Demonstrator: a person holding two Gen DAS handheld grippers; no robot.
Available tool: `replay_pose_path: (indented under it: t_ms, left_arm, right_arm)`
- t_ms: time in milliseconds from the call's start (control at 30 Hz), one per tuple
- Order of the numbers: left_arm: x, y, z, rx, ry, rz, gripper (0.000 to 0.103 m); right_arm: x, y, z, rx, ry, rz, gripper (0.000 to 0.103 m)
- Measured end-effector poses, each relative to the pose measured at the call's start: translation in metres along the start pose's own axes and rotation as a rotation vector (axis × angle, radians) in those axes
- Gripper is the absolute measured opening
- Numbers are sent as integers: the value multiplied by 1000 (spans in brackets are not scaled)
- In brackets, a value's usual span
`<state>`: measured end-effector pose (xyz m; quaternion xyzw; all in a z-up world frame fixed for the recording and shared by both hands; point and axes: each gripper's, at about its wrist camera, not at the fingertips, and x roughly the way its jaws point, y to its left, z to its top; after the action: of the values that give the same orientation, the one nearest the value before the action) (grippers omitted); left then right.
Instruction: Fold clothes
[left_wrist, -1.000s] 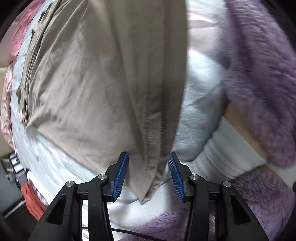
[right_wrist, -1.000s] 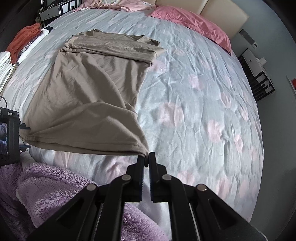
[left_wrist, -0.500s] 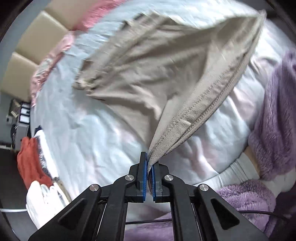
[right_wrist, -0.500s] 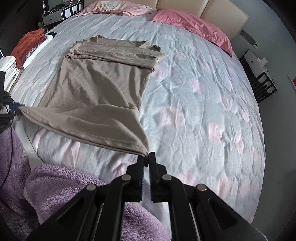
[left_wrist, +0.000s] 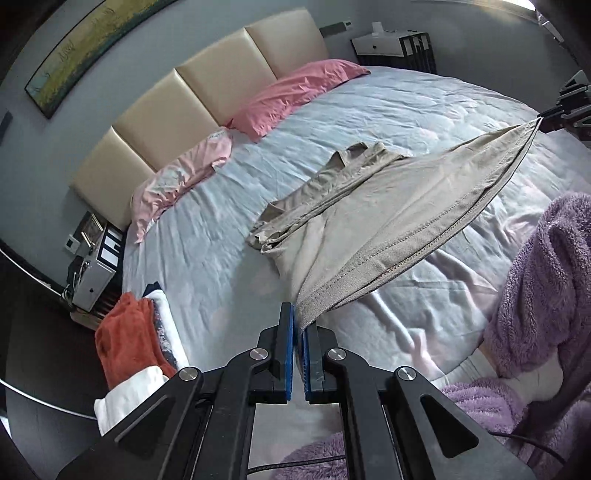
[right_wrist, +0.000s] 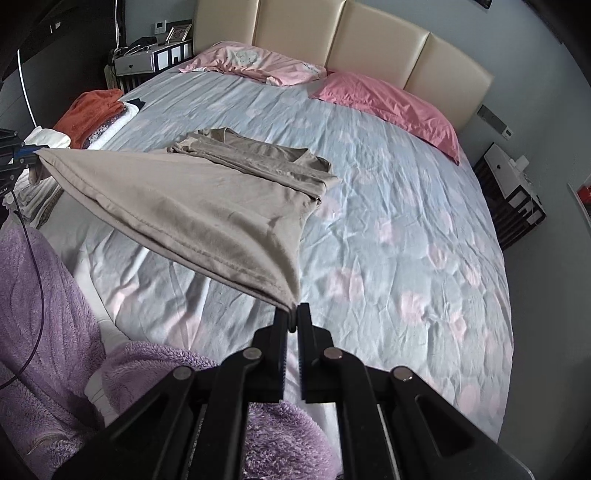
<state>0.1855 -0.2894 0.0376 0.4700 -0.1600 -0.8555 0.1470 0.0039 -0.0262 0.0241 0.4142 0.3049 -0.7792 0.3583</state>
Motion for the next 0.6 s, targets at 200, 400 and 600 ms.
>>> replay_pose_path:
  t_ms: [200, 400, 600]
  left_arm:
    - [-36, 3, -10, 5, -53, -11, 4]
    - [-65, 1, -31, -10, -97, -41, 4]
    - [-86, -12, -57, 1, -96, -58, 4]
  right_arm:
    - [-29, 7, -17, -16, -17, 7, 4]
    - [-57, 13, -38, -5, -41, 25, 4]
    - [-77, 23, -63, 14, -45, 59, 4]
